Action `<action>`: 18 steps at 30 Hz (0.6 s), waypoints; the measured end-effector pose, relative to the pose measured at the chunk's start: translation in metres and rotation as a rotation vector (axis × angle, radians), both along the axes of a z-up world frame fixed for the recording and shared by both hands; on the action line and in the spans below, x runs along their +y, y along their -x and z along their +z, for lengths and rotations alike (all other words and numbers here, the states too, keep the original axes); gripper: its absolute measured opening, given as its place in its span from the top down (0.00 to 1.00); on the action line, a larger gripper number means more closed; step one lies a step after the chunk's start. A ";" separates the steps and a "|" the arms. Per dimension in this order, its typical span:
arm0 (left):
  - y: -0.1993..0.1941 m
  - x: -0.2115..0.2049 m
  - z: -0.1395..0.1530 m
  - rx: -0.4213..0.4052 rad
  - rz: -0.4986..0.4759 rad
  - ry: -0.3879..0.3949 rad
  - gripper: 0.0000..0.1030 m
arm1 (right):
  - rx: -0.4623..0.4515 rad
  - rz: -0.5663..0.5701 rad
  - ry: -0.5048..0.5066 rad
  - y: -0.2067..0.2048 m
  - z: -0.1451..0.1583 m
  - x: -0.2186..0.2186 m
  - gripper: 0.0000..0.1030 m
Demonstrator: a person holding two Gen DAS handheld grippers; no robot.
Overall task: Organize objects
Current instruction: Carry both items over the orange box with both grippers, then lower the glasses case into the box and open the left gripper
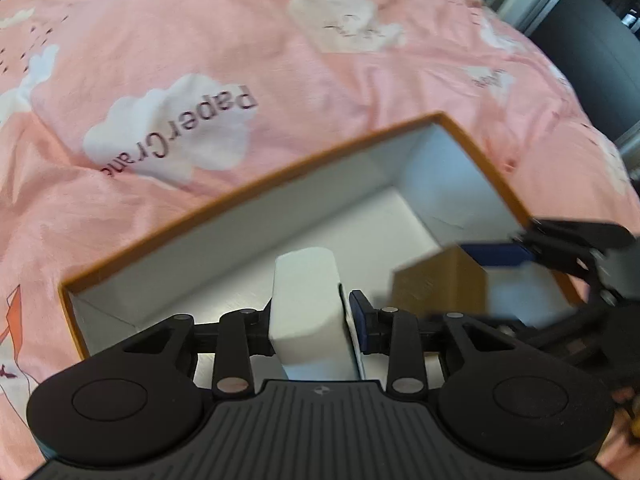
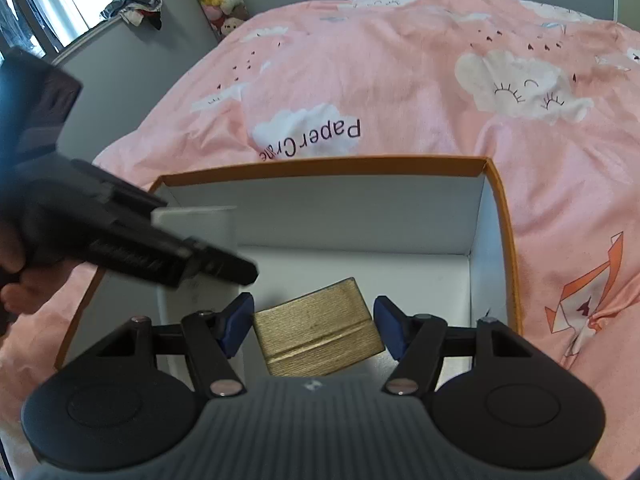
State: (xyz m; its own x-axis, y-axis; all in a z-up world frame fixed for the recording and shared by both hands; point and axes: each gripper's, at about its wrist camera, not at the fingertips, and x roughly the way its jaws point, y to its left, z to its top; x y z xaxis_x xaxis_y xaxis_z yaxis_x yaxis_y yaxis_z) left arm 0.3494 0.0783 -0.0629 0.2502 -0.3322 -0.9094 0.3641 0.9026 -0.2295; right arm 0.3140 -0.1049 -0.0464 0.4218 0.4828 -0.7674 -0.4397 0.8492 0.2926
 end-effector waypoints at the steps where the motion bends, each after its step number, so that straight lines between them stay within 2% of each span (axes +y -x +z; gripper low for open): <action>1: -0.006 0.001 -0.004 0.007 0.011 -0.007 0.61 | 0.007 0.001 0.006 -0.002 -0.002 0.001 0.35; 4: -0.016 0.002 -0.013 0.019 0.021 -0.034 0.59 | 0.042 0.017 0.023 -0.008 -0.007 0.007 0.35; 7: -0.017 -0.003 -0.021 0.004 -0.011 -0.122 0.54 | 0.078 0.028 0.023 -0.013 -0.012 0.011 0.35; 12: -0.007 -0.015 -0.029 -0.088 -0.095 -0.267 0.46 | 0.102 0.042 0.023 -0.014 -0.017 0.017 0.35; 13: -0.005 -0.017 -0.029 -0.107 -0.115 -0.283 0.42 | 0.106 0.043 0.024 -0.014 -0.018 0.018 0.35; 18: 0.002 -0.022 -0.026 -0.152 -0.157 -0.345 0.41 | 0.135 0.046 0.014 -0.014 -0.021 0.018 0.35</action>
